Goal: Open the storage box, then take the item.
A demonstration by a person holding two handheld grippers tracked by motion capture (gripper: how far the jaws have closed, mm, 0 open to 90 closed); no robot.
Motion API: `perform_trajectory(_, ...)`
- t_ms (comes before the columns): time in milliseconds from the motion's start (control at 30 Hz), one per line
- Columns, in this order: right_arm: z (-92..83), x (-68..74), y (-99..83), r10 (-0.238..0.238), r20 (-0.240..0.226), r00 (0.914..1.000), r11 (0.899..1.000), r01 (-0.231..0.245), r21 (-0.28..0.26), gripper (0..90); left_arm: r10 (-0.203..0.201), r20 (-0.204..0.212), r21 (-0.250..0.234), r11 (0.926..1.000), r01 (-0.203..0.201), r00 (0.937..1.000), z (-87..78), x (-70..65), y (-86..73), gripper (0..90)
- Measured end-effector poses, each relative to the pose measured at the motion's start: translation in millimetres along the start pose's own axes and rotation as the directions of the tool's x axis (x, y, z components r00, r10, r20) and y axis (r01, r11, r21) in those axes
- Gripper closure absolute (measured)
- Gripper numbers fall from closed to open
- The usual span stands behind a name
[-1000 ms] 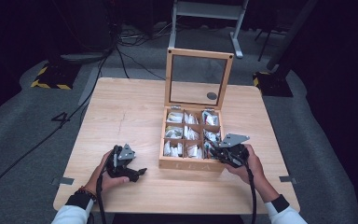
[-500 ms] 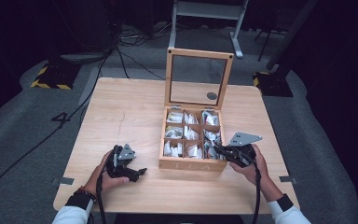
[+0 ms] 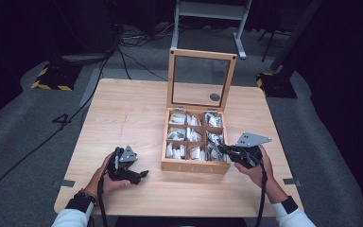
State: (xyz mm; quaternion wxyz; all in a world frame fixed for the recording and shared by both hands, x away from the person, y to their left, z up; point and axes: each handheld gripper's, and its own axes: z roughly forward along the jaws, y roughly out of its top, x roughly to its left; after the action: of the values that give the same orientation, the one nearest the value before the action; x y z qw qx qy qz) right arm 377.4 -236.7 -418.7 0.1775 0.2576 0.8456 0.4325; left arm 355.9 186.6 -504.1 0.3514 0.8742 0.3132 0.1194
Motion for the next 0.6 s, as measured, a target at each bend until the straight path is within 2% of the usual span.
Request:
perform_trajectory(200, -8.4, -2.8, -0.1, 0.013, 0.011, 0.9999, 0.999, -0.013, -0.036, 87.7, 0.002, 0.007, -0.002, 1.0, -0.002, 1.0, 0.4, 0.7, 0.1, 16.1)
perform_trajectory(233, -11.7, -4.7, -0.4, 0.02, 0.009, 0.9998, 0.998, -0.02, -0.056, 87.7, 0.002, 0.006, -0.002, 1.0, -0.002, 1.0, 0.4, 0.7, 0.1, 16.1)
perform_trajectory(600, -25.0, -8.0, 5.3, 0.022, 0.012, 0.9997, 0.991, -0.02, -0.132, 87.8, 0.002, 0.006, -0.002, 1.0, -0.002, 1.0, 0.4, 0.6, 0.1, 16.1)
